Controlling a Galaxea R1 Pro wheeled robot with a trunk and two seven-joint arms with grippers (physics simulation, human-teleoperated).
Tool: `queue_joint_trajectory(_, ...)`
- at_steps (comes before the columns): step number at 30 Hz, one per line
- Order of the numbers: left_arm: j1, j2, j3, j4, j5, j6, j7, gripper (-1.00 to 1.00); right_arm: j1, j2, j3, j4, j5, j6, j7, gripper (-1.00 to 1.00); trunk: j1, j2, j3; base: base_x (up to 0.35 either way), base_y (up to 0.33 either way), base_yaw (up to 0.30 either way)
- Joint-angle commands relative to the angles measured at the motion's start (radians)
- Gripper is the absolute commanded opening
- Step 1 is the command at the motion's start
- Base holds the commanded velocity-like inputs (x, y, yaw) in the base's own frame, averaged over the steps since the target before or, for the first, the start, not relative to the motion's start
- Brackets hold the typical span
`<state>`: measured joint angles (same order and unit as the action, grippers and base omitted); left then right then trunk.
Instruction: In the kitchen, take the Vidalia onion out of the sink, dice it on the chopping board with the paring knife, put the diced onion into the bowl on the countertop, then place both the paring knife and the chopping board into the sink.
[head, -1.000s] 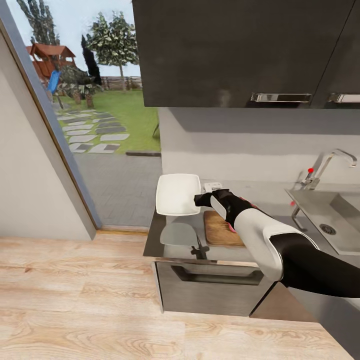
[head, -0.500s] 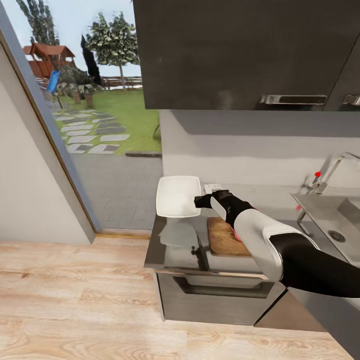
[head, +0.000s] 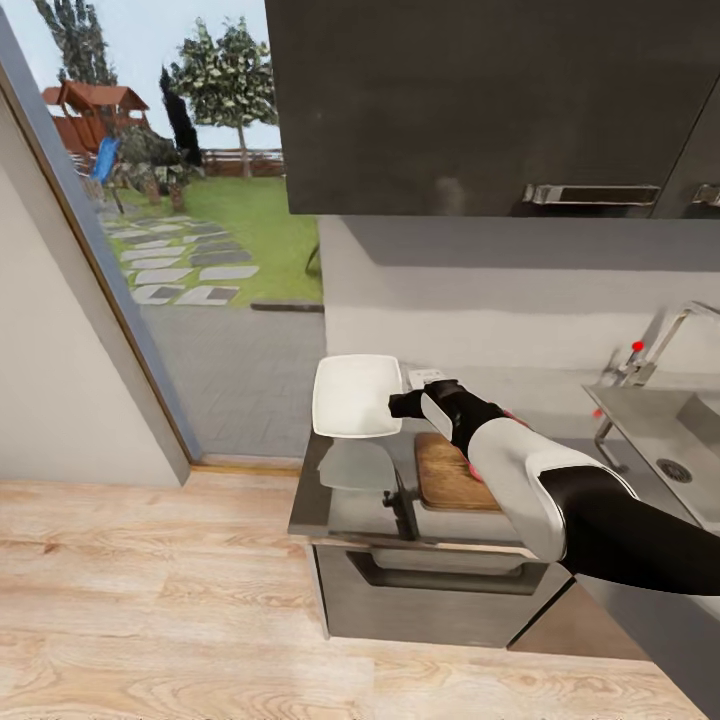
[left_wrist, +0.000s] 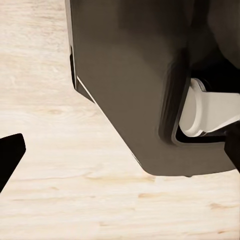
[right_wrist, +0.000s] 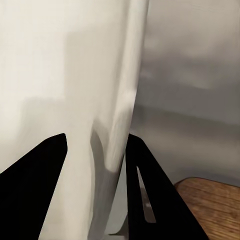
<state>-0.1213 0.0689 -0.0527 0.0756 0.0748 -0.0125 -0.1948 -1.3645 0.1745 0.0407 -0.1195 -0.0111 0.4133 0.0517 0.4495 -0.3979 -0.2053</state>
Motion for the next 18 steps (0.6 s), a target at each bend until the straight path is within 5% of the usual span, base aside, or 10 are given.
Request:
queue_joint_trajectory(1, -0.001, 0.0, -0.006, 0.003, 0.008, -0.001, -0.005, 1.0, -0.001, 0.0, 0.002, -0.002, -0.002, 0.005, 0.001, -1.0, 0.001, -0.002, -0.003, 0.0, 0.0, 0.0)
queue_joint_trajectory(18, -0.001, 0.0, -0.006, 0.003, 0.008, -0.001, -0.005, 1.0, -0.001, 0.0, -0.011, -0.002, -0.001, 0.006, 0.001, -1.0, 0.001, -0.002, -0.025, 0.0, 0.0, 0.0)
